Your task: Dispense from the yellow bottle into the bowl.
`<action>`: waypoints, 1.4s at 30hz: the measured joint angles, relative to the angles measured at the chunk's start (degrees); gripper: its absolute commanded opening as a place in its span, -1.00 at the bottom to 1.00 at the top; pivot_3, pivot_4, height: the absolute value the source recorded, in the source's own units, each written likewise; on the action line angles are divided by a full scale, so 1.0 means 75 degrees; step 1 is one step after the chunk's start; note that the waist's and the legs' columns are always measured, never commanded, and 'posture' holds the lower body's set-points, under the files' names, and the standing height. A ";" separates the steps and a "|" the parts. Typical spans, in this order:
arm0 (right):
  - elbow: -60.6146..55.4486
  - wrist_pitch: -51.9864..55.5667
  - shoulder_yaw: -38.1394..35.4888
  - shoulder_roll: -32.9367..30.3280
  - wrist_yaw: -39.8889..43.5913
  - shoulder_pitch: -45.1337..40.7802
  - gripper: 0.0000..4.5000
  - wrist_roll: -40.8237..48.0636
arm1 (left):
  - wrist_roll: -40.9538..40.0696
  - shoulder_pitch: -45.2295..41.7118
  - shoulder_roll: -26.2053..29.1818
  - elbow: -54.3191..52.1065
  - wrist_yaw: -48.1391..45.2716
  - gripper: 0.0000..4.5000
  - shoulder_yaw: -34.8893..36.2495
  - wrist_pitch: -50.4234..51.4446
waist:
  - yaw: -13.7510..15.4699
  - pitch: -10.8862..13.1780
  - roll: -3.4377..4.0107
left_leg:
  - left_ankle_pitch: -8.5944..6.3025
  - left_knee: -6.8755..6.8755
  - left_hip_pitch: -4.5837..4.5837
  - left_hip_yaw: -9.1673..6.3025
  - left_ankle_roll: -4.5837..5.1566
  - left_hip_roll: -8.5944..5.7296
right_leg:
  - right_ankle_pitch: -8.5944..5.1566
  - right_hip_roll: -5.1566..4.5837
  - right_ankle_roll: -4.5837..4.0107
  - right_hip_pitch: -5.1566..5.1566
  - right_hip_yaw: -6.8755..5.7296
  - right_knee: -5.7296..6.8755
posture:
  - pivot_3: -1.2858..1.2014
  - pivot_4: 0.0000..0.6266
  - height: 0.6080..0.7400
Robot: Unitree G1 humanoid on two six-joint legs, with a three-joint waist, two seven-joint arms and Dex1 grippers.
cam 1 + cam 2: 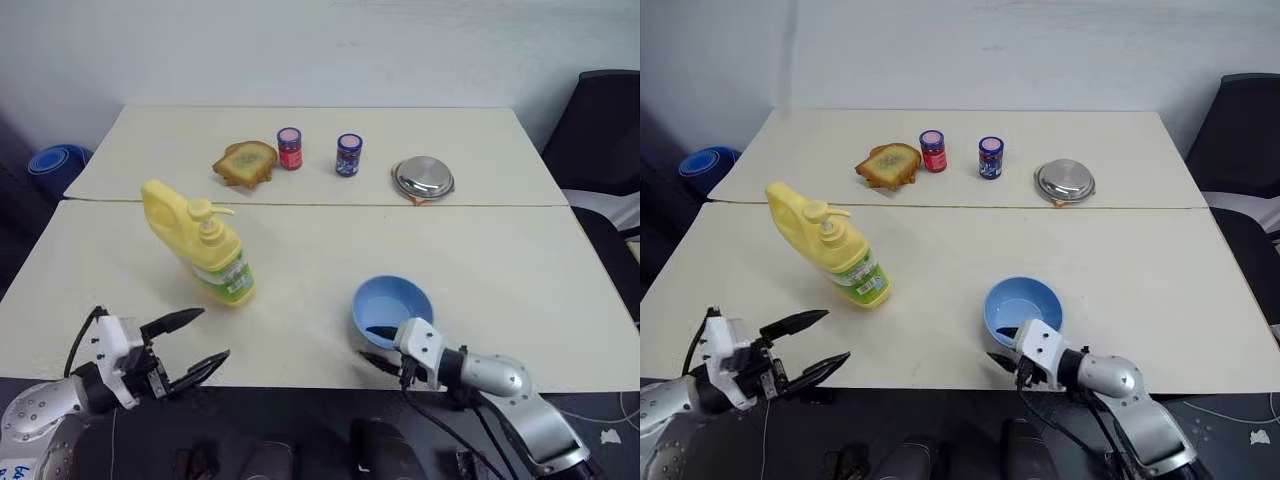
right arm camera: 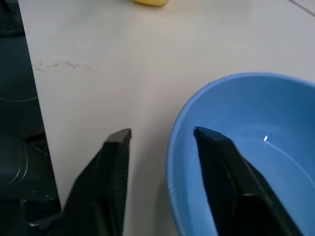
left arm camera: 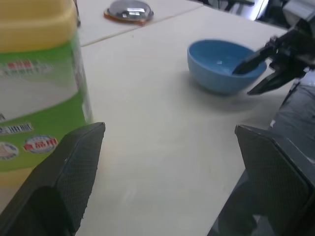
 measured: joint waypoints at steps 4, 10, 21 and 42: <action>0.0047 -0.0216 0.0101 0.0011 0.0208 -0.0325 -1.00 -0.0057 | -0.0657 0.0104 -0.0006 -0.0178 0.0181 0.82 0.0351 0.0606 | -0.0052 0.0001 -0.0002 | 0.0000 0.0000 0.0000 0.0000 0.0000 0.0000 | 0.0000 0.0001 0.0000 0.0000 0.0000 0.0001 | 0.03 -0.52 1.00; 0.0174 -0.0211 0.0248 0.0111 0.0688 -0.1520 -1.00 0.0045 | -0.2396 0.0087 0.0014 -0.0417 0.0827 0.08 0.1547 0.1703 | -0.0157 0.0012 -0.0019 | 0.0002 0.0005 0.0000 -0.0002 -0.0004 0.0001 | 0.0000 0.0002 0.0000 -0.0002 -0.0001 0.0013 | 0.03 -0.52 1.00; 0.0432 0.0474 0.0157 0.0489 0.1381 -0.2817 -0.76 0.0842 | -0.3410 -0.0548 0.1005 -0.0925 0.1450 -1.00 0.1858 0.2735 | -0.0183 0.0015 -0.0023 | -0.0001 -0.0014 -0.0018 -0.0011 -0.0002 -0.0003 | 0.0000 0.0002 0.0000 -0.0013 -0.0008 0.0002 | 0.03 -0.52 1.00; 0.3456 -0.3953 -0.2638 -0.0701 0.3136 0.0094 1.00 0.1422 | 0.0695 -0.1007 0.0567 0.0424 -0.1004 0.99 -0.1057 -0.0216 | -0.0181 0.0024 -0.0022 | 0.0012 -0.0002 0.0007 -0.0006 -0.0014 -0.0001 | 0.0000 0.0002 -0.0002 0.0001 -0.0003 0.0019 | 0.03 -0.52 1.00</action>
